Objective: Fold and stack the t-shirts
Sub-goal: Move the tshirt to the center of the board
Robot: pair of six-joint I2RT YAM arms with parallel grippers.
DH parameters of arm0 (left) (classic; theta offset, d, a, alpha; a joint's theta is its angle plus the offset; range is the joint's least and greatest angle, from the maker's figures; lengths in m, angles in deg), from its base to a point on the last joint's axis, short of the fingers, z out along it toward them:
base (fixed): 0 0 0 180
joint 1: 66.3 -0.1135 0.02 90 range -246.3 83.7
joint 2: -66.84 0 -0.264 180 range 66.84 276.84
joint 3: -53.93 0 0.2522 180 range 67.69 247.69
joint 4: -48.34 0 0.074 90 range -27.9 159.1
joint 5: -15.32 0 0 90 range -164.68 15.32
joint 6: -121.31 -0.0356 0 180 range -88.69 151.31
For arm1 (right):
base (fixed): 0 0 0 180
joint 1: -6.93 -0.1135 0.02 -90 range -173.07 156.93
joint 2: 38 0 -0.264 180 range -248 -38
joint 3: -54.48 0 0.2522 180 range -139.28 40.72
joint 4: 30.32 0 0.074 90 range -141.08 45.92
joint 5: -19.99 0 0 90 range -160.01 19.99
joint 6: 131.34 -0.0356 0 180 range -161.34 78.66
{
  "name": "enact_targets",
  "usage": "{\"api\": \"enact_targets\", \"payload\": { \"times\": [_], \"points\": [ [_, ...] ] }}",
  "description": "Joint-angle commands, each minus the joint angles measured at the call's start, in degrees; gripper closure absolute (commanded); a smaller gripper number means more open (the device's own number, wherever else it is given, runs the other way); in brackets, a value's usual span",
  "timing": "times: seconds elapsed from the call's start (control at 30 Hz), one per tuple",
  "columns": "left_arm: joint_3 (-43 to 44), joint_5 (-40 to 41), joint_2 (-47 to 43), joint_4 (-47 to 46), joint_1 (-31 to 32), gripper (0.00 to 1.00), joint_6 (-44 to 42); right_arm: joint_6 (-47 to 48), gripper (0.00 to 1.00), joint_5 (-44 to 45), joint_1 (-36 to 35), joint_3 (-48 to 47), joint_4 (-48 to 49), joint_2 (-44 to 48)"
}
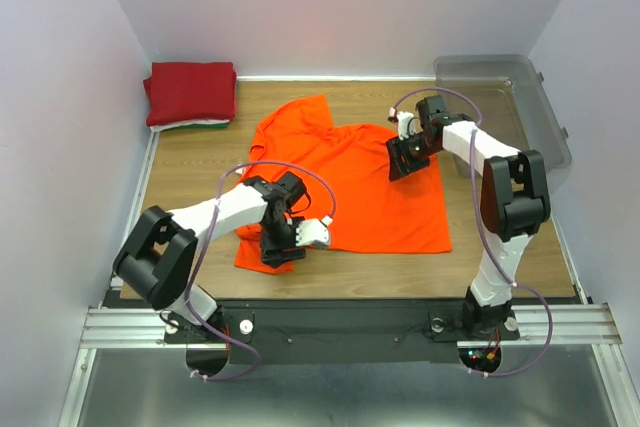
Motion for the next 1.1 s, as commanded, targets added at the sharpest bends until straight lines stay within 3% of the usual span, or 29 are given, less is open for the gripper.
{"api": "enact_targets", "payload": {
  "times": [0.0,0.1,0.17,0.27,0.3,0.33,0.67,0.7,0.77,0.9,1.07],
  "points": [
    [-2.7,3.1,3.7,-4.6,3.8,0.35,1.7,-0.3,0.42,-0.3,0.0,-0.9,-0.1,-3.4],
    [-4.7,6.1,6.1,-7.0,7.3,0.35,2.9,-0.1,0.43,1.9,-0.1,-1.5,0.6,-6.1],
    [-5.2,6.5,8.8,-7.9,8.4,0.45,3.6,0.1,0.43,2.6,-0.1,-2.0,0.8,-7.2],
    [-5.4,4.9,11.1,-5.8,10.7,0.76,3.2,0.4,0.44,3.7,-0.1,-2.5,0.9,-7.9],
    [-5.3,4.4,10.9,-4.3,13.0,0.94,3.0,0.5,0.44,4.3,0.0,-2.7,0.8,-8.1],
    [-5.0,3.6,10.4,-3.5,14.1,0.99,3.0,0.6,0.44,4.5,-0.1,-2.9,0.9,-8.3],
    [12.4,-17.9,11.5,15.1,22.2,1.00,-1.2,1.0,0.46,5.8,0.0,-2.9,0.6,-7.9],
    [12.9,-19.2,10.9,15.2,22.1,0.83,-1.1,1.3,0.46,6.0,0.0,-2.3,0.6,-7.4],
    [13.4,-18.9,9.4,14.7,21.6,0.72,-0.4,1.7,0.46,6.1,0.0,-1.7,0.5,-6.6],
    [15.6,-16.4,4.4,14.4,15.6,0.64,1.0,2.6,0.46,6.6,0.0,0.0,0.3,-3.2],
    [20.0,-14.5,1.4,15.4,-1.6,0.62,-0.2,2.7,0.46,6.6,0.0,0.4,0.2,1.8]
  ]
}}
